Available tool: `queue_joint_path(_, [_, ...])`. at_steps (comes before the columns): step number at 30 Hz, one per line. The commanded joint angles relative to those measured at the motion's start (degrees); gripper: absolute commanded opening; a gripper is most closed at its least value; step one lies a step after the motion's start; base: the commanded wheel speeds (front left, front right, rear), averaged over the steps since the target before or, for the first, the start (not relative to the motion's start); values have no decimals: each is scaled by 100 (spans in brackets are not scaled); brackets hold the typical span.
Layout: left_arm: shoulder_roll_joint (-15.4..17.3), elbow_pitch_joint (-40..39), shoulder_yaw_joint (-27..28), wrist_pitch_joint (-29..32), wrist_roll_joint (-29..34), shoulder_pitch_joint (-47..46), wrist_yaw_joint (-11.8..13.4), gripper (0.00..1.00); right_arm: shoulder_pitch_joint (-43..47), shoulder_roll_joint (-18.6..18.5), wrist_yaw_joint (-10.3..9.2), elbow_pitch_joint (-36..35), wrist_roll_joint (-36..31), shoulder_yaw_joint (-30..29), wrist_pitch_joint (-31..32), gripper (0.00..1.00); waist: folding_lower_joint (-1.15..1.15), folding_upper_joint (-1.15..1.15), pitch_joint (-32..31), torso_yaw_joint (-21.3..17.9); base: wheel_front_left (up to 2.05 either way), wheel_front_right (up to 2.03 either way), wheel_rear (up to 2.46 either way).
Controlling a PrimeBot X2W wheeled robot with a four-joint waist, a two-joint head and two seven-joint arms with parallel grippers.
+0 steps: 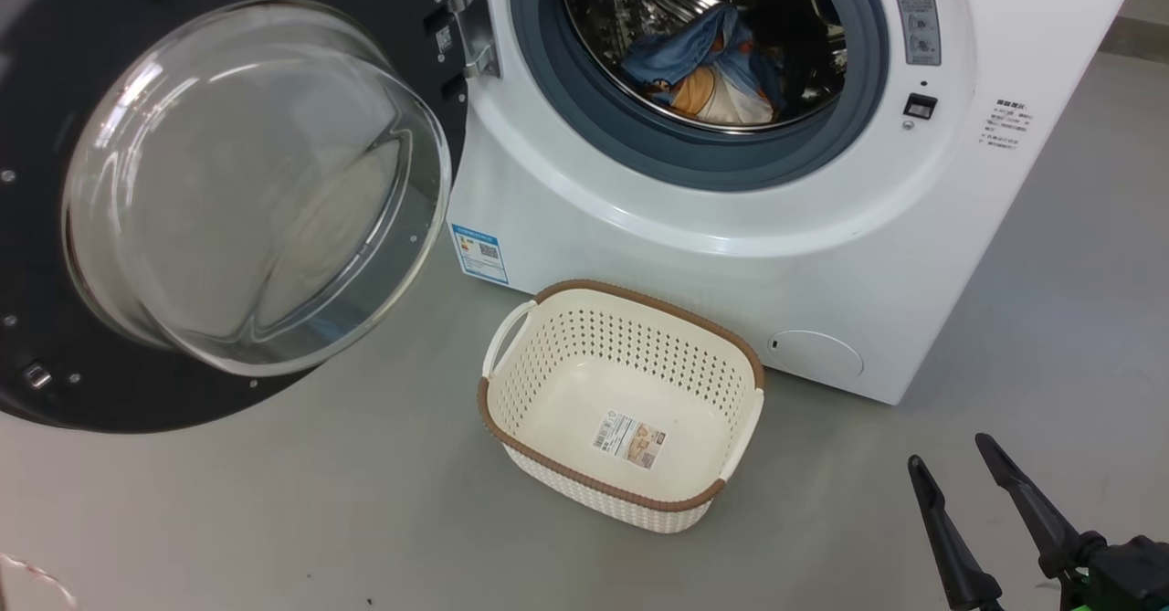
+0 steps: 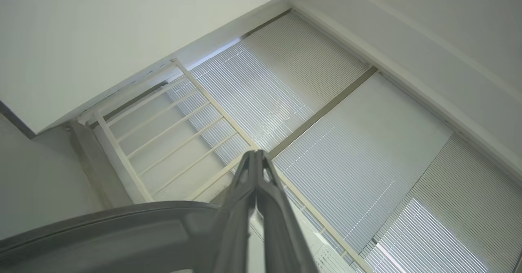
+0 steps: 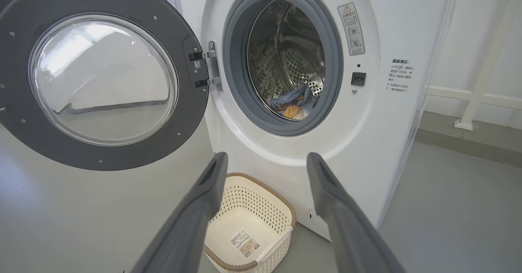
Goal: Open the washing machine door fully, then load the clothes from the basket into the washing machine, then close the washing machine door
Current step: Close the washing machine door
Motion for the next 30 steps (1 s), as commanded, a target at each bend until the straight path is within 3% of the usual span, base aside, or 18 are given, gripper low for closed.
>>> queue_joint_path(1, [402, 322, 332, 162, -258, -461, 98, 0, -104, -162, 9, -152, -55, 145, -27, 100, 0, 0, 59, -60, 0, 0, 0])
queue_joint_path(13, [1116, 2844, 1061, 722, -1168, -1365, 460, 0, -204, -445, 9, -195, 2, 189, -27, 100, 0, 0, 370, -278, 0, 0, 0])
queue_joint_path(22, [1387, 3661, 1159, 706, -1151, -1545, 796, 0, -263, -710, 9, -319, 47, 165, -15, 100, 0, 0, 673, -291, 0, 0, 0])
queue_joint_path(30, [1455, 3896, 936, 935, -1032, -1596, 875, 0, -327, -905, 9, -451, 101, 143, 48, 100, 0, 0, 954, -318, 0, 0, 0])
